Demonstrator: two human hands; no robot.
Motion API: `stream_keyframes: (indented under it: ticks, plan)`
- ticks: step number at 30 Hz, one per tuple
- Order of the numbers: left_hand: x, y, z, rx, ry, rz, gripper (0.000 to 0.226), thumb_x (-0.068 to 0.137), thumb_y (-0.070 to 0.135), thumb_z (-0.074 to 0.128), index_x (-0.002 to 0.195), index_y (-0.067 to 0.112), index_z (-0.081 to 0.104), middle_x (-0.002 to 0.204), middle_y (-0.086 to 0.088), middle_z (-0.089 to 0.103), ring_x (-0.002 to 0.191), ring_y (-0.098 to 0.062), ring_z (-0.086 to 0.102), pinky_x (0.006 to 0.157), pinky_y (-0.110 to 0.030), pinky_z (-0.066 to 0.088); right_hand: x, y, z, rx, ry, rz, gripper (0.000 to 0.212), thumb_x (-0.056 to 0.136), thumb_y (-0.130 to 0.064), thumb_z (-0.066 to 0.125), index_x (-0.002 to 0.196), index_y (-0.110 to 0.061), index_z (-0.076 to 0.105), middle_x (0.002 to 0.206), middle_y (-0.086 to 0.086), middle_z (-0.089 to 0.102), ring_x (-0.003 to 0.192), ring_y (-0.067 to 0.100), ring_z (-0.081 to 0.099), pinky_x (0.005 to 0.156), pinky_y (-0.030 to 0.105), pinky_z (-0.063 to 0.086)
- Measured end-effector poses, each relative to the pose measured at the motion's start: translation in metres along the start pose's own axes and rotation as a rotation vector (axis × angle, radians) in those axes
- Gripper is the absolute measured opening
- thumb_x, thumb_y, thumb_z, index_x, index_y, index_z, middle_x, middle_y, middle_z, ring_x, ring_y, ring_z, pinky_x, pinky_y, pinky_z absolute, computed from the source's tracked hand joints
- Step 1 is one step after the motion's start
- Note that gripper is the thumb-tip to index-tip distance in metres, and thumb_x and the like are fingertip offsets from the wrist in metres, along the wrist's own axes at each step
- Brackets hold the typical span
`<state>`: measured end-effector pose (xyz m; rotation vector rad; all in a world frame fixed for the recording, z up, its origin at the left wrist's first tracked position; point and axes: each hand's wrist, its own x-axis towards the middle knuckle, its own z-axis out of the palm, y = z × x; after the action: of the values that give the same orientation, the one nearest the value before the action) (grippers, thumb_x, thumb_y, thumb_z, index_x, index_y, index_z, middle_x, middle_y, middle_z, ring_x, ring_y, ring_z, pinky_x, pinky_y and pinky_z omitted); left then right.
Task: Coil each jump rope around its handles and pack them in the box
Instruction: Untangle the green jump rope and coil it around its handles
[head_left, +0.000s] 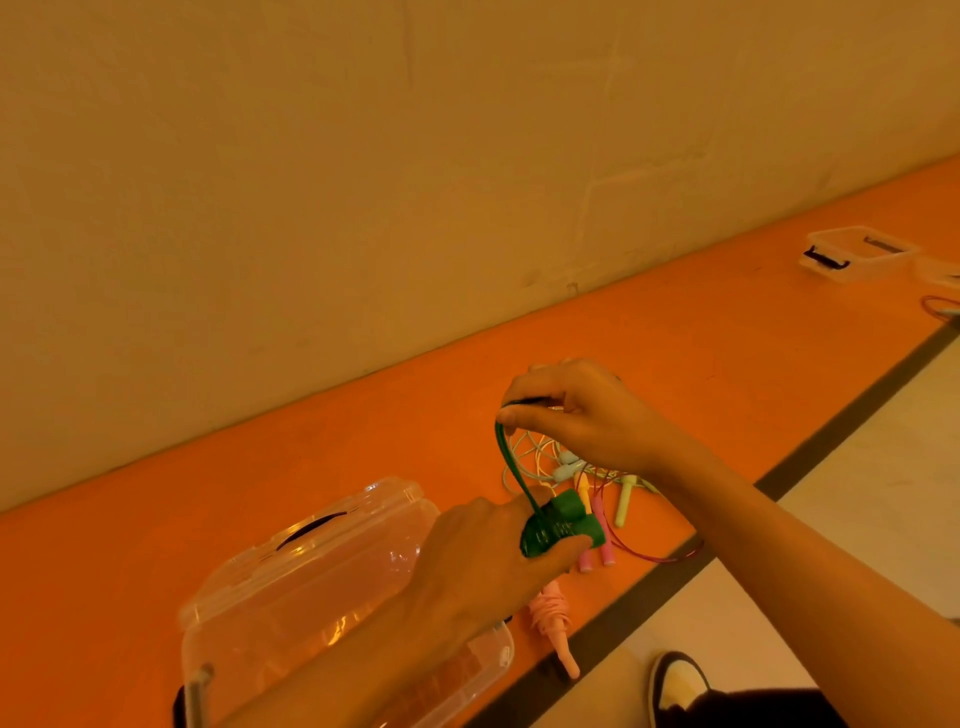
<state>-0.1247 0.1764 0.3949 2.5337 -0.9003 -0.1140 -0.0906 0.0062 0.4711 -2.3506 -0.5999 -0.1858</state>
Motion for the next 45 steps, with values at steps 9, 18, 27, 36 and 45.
stream_keyframes:
  ticks: [9,18,27,36,45]
  plan:
    - [-0.004,0.005,-0.008,-0.129,0.037,0.023,0.05,0.089,0.072,0.047,0.123,0.035,0.043,0.071,0.015,0.055,0.059,0.001,0.054,0.054,-0.012,0.042,0.001,0.022,0.003,0.119,0.075,0.155,0.022,0.097,-0.031,0.061,0.089,-0.016,0.074,0.082,-0.002,0.071,0.079,0.018,0.065,0.074,0.041,0.052]
    - [-0.009,-0.004,-0.018,-0.154,0.114,0.047,0.092,0.087,0.072,0.05,0.146,0.055,-0.018,0.074,0.014,0.063,0.056,-0.003,0.059,0.055,-0.016,0.051,-0.001,0.044,0.005,0.204,0.072,0.285,0.029,0.094,-0.043,0.06,0.08,-0.022,0.074,0.074,0.008,0.067,0.064,0.036,0.053,0.062,0.047,0.042]
    - [-0.009,-0.012,-0.006,0.076,0.149,0.348,0.063,0.09,0.072,0.042,0.143,0.039,0.032,0.081,0.009,0.066,0.063,-0.008,0.059,0.051,-0.032,0.053,0.004,0.042,0.035,0.303,-0.062,0.258,0.024,0.094,-0.031,0.065,0.09,-0.01,0.076,0.087,0.005,0.074,0.088,0.023,0.069,0.088,0.048,0.054]
    - [-0.008,-0.027,-0.009,0.157,0.114,0.453,0.068,0.089,0.074,0.044,0.146,0.037,0.04,0.072,0.012,0.059,0.054,-0.004,0.045,0.044,-0.025,0.045,-0.014,0.067,0.036,0.348,-0.137,0.353,0.03,0.087,-0.043,0.066,0.087,-0.014,0.075,0.09,0.018,0.068,0.079,0.034,0.059,0.072,0.045,0.045]
    - [0.004,-0.052,-0.04,0.09,0.205,0.53,0.071,0.091,0.071,0.042,0.151,0.036,0.027,0.083,0.01,0.071,0.056,-0.003,0.056,0.041,-0.016,0.038,-0.033,0.096,0.022,0.466,-0.04,0.455,0.018,0.093,-0.027,0.063,0.082,-0.019,0.074,0.08,0.007,0.062,0.072,0.009,0.052,0.066,0.026,0.041]
